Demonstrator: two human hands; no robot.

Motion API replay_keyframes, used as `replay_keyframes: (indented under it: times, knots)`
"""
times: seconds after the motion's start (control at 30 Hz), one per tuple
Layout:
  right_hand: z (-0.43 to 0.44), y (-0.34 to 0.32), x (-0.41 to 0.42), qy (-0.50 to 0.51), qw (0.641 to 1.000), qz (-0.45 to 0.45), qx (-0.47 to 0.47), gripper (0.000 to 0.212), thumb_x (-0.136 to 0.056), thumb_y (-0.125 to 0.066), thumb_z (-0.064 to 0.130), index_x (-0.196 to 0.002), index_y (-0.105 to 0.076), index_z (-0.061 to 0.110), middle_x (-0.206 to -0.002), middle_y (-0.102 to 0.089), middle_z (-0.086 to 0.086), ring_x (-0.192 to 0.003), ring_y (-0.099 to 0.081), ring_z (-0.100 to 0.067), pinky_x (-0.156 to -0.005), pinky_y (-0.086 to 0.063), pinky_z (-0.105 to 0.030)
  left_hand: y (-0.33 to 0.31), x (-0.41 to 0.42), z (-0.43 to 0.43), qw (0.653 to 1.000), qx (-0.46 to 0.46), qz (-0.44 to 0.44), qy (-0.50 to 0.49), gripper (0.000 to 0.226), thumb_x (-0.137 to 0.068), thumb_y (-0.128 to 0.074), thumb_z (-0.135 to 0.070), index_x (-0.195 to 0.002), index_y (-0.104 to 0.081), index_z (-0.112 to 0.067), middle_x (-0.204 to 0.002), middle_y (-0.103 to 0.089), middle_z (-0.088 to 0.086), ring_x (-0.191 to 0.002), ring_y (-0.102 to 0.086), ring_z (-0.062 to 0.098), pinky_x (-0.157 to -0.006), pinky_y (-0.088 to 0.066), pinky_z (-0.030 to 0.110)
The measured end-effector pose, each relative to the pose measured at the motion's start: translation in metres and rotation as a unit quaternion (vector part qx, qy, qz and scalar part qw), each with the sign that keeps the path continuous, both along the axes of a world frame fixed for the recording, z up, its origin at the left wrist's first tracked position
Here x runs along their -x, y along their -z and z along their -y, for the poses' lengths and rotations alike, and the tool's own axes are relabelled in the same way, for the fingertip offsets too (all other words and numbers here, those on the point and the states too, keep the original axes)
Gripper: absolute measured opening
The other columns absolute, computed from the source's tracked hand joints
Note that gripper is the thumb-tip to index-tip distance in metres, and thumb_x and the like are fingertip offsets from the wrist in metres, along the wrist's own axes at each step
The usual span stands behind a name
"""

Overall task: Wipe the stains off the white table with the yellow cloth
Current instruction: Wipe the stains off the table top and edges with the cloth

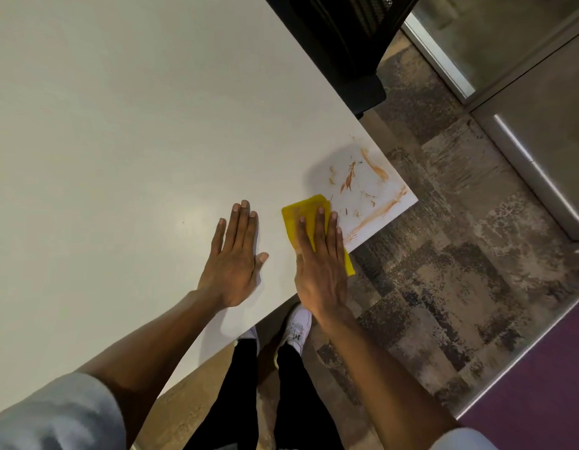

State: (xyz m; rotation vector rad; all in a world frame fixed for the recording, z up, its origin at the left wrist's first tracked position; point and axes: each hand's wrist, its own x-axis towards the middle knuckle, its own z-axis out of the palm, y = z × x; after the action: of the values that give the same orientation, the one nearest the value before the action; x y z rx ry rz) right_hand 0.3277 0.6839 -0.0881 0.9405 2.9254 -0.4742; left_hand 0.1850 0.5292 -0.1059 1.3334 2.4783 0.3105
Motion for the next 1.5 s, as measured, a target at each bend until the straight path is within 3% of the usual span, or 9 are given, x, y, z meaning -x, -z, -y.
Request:
replay_keyframes:
  times: [0.1, 0.23, 0.3, 0.5, 0.73, 0.93, 1.07, 1.27, 1.5]
  knots:
    - [0.006, 0.002, -0.013, -0.027, 0.999, -0.014, 0.006, 0.070, -0.113, -0.044, 0.044, -0.171, -0.012, 0.019, -0.180, -0.003, -0.014, -0.167, 0.006, -0.038, -0.137, -0.009, -0.053, -0.001, 0.000, 0.000, 1.000, 0.003, 0.008, 0.000, 0.077, -0.115, -0.027, -0.044, -0.172, 0.004, -0.003, -0.183, 0.014, 0.016, -0.170, 0.013, 0.031, -0.138, -0.007, 0.059]
    - [0.021, 0.003, -0.049, -0.044, 0.999, -0.022, 0.005, 0.085, -0.100, -0.056, -0.002, -0.171, -0.014, 0.019, -0.181, -0.004, -0.011, -0.168, 0.001, -0.037, -0.136, -0.016, -0.056, 0.001, 0.000, -0.001, 1.000, 0.010, -0.010, 0.003, 0.077, -0.115, -0.025, -0.044, -0.172, 0.003, -0.001, -0.183, 0.013, 0.017, -0.170, 0.012, 0.033, -0.137, -0.012, 0.061]
    - [0.013, 0.000, -0.048, -0.044, 0.999, -0.006, 0.007, 0.096, -0.091, -0.055, -0.009, -0.171, -0.011, 0.021, -0.181, -0.003, -0.010, -0.168, 0.004, -0.036, -0.136, -0.015, -0.054, 0.002, 0.000, 0.000, 1.000, 0.012, -0.014, 0.004, 0.077, -0.115, -0.025, -0.044, -0.172, 0.003, -0.001, -0.183, 0.012, 0.017, -0.171, 0.011, 0.033, -0.136, -0.014, 0.061]
    - [-0.021, 0.004, 0.012, -0.003, 1.000, -0.007, -0.004, 0.090, -0.097, -0.055, 0.002, -0.171, -0.008, 0.021, -0.180, 0.000, -0.016, -0.167, 0.005, -0.041, -0.135, -0.017, -0.055, 0.002, 0.000, 0.000, 1.000, 0.016, -0.016, 0.006, 0.077, -0.115, -0.022, -0.047, -0.172, 0.003, -0.002, -0.183, 0.013, 0.016, -0.171, 0.012, 0.032, -0.138, -0.010, 0.059]
    - [0.016, -0.001, -0.047, -0.096, 0.995, -0.010, 0.027, 0.091, -0.089, -0.033, -0.005, -0.171, -0.007, 0.025, -0.181, 0.003, -0.006, -0.168, 0.006, -0.036, -0.135, -0.017, -0.058, 0.000, 0.000, -0.001, 1.000, 0.015, 0.006, 0.007, 0.078, -0.115, -0.026, -0.046, -0.172, 0.005, -0.002, -0.183, 0.015, 0.016, -0.170, 0.014, 0.031, -0.138, -0.007, 0.058]
    - [-0.022, -0.002, 0.019, -0.027, 0.999, -0.006, 0.016, 0.092, -0.095, -0.053, -0.001, -0.171, -0.007, 0.022, -0.180, 0.001, -0.014, -0.167, 0.007, -0.040, -0.135, -0.015, -0.056, 0.002, 0.002, -0.001, 0.999, 0.031, -0.010, 0.015, 0.078, -0.114, -0.018, -0.049, -0.172, 0.005, -0.001, -0.182, 0.015, 0.017, -0.170, 0.014, 0.033, -0.138, -0.007, 0.058]
    - [-0.016, 0.000, 0.037, -0.016, 0.999, -0.022, 0.028, 0.086, -0.098, -0.053, 0.002, -0.171, -0.010, 0.021, -0.180, 0.001, -0.015, -0.167, 0.007, -0.041, -0.136, -0.013, -0.056, 0.001, 0.002, -0.001, 1.000, 0.023, -0.001, 0.013, 0.078, -0.115, -0.022, -0.048, -0.172, 0.006, -0.002, -0.182, 0.017, 0.016, -0.170, 0.016, 0.032, -0.138, -0.004, 0.058]
    - [0.033, -0.004, -0.031, -0.074, 0.996, -0.016, 0.039, 0.095, -0.088, -0.041, -0.006, -0.171, -0.008, 0.026, -0.181, 0.003, -0.004, -0.168, 0.006, -0.034, -0.135, -0.019, -0.058, 0.005, 0.002, 0.000, 1.000, 0.020, -0.005, 0.017, 0.079, -0.114, -0.021, -0.049, -0.172, 0.007, -0.003, -0.182, 0.017, 0.016, -0.170, 0.015, 0.033, -0.137, -0.007, 0.060]
    - [-0.027, 0.002, 0.034, -0.014, 1.000, -0.007, 0.021, 0.083, -0.101, -0.048, 0.003, -0.171, -0.010, 0.024, -0.181, -0.001, -0.011, -0.167, 0.004, -0.038, -0.136, -0.015, -0.055, 0.006, 0.002, -0.001, 1.000, 0.019, -0.011, 0.009, 0.080, -0.115, -0.026, -0.048, -0.172, 0.005, -0.002, -0.182, 0.015, 0.017, -0.170, 0.013, 0.034, -0.137, -0.011, 0.061]
